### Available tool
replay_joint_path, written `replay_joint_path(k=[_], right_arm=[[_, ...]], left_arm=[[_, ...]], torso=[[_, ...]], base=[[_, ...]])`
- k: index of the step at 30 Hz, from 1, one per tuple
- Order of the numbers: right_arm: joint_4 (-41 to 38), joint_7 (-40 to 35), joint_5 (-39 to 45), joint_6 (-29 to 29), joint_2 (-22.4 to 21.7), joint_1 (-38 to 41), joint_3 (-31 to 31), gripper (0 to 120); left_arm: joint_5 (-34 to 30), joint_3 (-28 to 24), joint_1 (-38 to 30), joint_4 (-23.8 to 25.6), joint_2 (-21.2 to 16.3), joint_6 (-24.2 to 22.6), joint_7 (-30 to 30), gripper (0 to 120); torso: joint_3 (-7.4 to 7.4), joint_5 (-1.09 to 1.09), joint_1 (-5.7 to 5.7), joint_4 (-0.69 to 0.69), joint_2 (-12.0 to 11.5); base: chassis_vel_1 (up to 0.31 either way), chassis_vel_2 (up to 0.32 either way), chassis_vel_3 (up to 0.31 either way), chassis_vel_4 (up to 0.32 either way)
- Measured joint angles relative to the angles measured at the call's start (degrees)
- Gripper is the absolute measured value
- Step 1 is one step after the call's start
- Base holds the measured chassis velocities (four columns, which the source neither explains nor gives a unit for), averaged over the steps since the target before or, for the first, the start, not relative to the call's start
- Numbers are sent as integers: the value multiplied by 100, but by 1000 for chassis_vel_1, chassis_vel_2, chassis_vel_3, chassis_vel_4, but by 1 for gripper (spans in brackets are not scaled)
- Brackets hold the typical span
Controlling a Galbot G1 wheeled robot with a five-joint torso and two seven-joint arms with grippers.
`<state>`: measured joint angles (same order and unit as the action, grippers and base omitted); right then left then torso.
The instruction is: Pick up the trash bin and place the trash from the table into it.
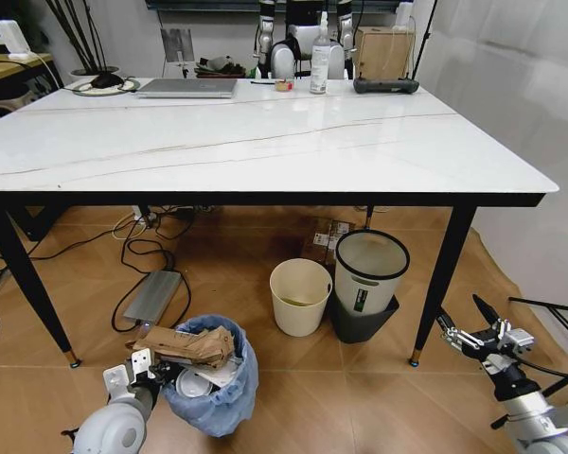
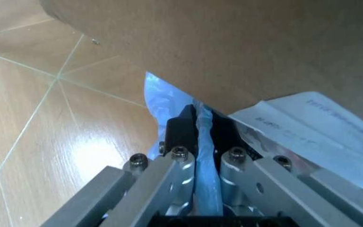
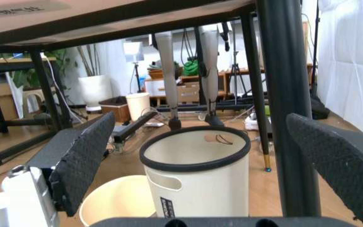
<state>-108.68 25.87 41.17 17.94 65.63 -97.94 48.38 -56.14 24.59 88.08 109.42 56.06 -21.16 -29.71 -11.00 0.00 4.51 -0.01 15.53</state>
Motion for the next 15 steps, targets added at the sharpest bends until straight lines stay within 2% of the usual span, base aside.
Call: replay_joint_path(k=[15], right_arm=[[0,0,0,0,0,0,0,100]], left_arm=[[257,7,-24,-216,5,101,146,0]], torso=[[-3,0,0,0,5]], base=[[0,0,0,0]])
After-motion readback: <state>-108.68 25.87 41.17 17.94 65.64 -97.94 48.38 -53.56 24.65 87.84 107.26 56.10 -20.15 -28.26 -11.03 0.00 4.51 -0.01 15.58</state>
